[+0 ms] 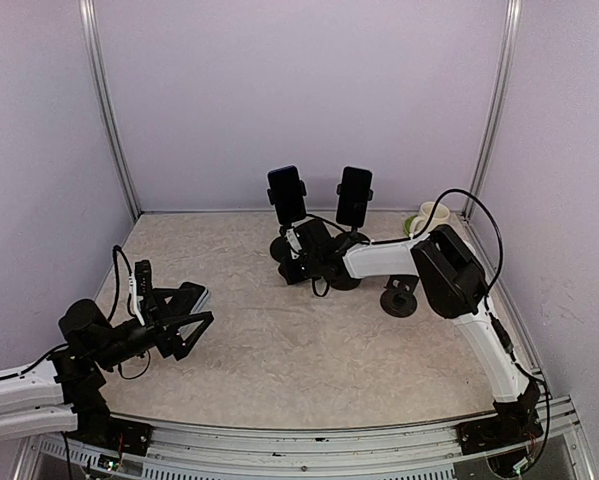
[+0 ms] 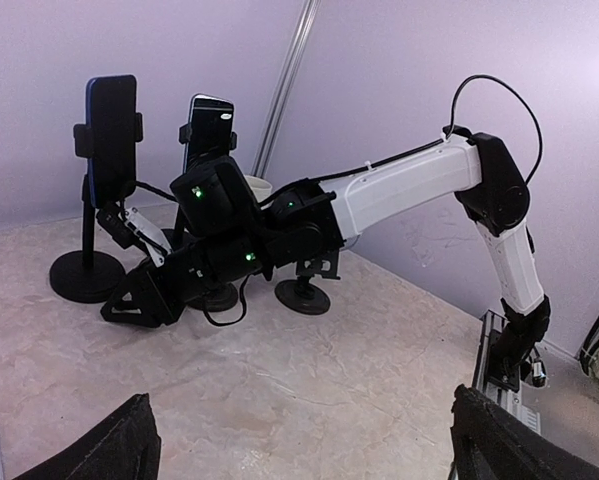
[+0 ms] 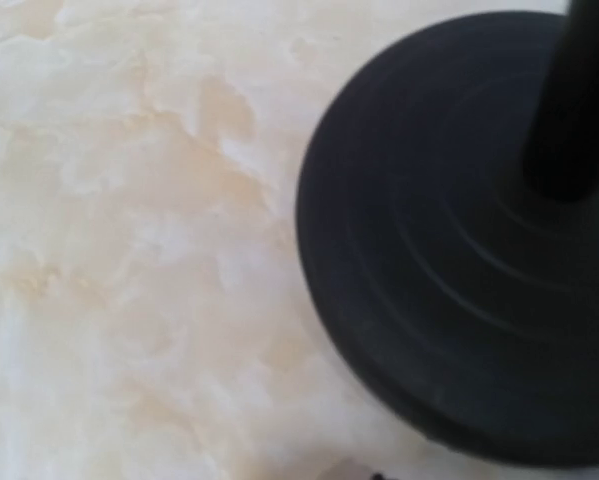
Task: Place the phone on the phone stand
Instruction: Move the phone stand with the phone to the center of the board.
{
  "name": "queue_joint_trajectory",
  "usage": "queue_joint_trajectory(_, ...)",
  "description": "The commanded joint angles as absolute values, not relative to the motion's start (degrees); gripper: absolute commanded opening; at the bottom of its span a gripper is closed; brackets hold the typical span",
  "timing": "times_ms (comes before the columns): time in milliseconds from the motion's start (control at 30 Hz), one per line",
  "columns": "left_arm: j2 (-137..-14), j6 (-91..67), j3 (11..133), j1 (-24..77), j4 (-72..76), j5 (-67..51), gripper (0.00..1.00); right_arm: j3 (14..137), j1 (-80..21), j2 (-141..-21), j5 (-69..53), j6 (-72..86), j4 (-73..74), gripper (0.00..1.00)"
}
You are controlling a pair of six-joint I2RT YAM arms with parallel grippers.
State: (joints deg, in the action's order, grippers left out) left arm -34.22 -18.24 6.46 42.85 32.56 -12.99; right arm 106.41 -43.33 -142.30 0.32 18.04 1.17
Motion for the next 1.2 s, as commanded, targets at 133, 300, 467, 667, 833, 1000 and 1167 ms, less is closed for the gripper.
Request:
queue_joint_trajectory(133,-34.2,-18.8,6.3,43.2,33.9,-12.3,0.99,109.3,-43.2,-146.6,-2.7,15.9,6.4,0.32)
queue_joint_trajectory(300,-34.4,-18.8,6.2,43.2,34.1,-12.4,0.99,110.2,-43.2,-146.9,-3.5,14.9,7.0,0.32)
queue_joint_trajectory(467,-34.5,-19.0,5.8,43.2,34.7,-12.3,0.99,107.7,-43.9,-144.6,-2.9,14.1,6.0,0.32)
queue_joint_trajectory(667,-34.7,-19.3,5.3,43.2,35.3,-12.1,0.99,102.2,-45.4,-139.6,-1.7,13.5,3.8,0.32)
queue_joint_trajectory(833,-35.0,-19.5,5.0,43.2,35.7,-12.1,0.99,98.5,-46.9,-135.5,-1.4,12.6,3.2,0.32)
queue_joint_trajectory(1000,-35.0,-19.6,5.1,43.2,36.0,-12.3,0.99,95.5,-48.0,-132.4,-2.1,12.2,3.2,0.34)
queue_joint_trajectory(1167,-34.7,-19.7,5.2,43.2,35.6,-12.5,0.99,91.4,-49.2,-127.7,-2.3,11.6,2.7,0.37)
